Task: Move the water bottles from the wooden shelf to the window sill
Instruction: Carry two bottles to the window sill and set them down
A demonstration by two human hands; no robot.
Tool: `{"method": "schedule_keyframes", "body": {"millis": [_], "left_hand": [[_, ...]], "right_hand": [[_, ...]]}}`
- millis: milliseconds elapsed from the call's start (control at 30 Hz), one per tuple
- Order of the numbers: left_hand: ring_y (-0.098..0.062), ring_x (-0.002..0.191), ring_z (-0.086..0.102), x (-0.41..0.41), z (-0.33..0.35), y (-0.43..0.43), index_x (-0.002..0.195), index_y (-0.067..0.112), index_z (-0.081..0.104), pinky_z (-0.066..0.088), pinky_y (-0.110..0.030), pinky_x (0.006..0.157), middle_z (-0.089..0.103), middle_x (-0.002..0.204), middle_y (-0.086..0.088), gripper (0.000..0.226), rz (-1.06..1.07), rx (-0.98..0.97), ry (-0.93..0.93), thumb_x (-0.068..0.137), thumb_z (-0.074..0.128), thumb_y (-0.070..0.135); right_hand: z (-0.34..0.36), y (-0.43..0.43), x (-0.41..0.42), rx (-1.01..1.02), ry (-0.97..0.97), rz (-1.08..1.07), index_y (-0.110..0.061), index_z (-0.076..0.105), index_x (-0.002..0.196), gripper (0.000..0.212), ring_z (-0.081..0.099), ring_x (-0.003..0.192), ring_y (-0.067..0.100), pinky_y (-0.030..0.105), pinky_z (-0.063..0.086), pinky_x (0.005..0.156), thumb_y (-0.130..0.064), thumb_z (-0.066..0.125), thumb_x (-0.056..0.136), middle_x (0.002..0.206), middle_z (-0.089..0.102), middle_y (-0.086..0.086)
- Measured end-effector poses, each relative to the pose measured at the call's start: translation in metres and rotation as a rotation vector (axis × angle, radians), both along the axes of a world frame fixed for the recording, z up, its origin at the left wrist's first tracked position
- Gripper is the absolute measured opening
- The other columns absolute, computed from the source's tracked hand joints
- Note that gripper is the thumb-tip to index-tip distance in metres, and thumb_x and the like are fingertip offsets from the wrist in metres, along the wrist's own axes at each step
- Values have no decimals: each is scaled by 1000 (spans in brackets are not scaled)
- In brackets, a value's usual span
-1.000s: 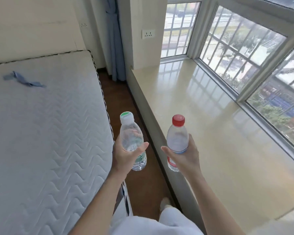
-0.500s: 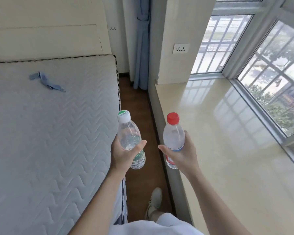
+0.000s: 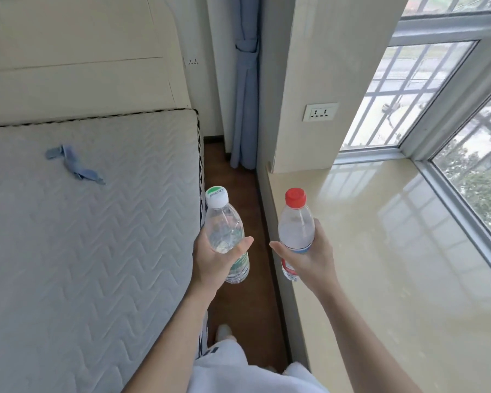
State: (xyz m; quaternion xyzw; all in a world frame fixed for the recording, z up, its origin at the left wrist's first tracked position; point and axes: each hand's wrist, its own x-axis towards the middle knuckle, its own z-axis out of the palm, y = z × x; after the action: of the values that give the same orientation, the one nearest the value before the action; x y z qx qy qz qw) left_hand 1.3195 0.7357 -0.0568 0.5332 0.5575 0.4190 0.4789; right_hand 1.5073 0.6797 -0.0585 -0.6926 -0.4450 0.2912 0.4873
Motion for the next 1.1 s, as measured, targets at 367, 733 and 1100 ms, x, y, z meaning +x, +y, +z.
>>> {"method": "schedule_keyframes", "body": {"millis": [367, 733, 1100], "left_hand": [[2, 106, 59, 51, -11, 196, 126, 30, 49, 48, -10, 83, 58, 111, 20, 74, -123, 15, -2, 62, 84, 38], [-6, 98, 66, 162, 22, 396, 109, 27, 61, 52, -17, 80, 70, 99, 6, 60, -627, 37, -39, 57, 83, 45], [-10, 108, 64, 306, 14, 356, 106, 37, 60, 50, -31, 94, 68, 108, 6, 56, -986, 31, -42, 56, 83, 48]], "right_hand": [[-13, 176, 40, 7, 49, -111, -26, 56, 125, 76, 65, 102, 11, 26, 56, 82, -51, 84, 59, 110, 66, -9], [9, 318, 104, 4, 161, -492, -28, 54, 95, 44, 56, 56, -2, 12, 47, 51, -12, 88, 72, 78, 59, -5], [-3, 229, 179, 29, 214, -922, -24, 52, 92, 46, 51, 54, 4, 18, 44, 47, -14, 90, 68, 73, 55, -11]]}}
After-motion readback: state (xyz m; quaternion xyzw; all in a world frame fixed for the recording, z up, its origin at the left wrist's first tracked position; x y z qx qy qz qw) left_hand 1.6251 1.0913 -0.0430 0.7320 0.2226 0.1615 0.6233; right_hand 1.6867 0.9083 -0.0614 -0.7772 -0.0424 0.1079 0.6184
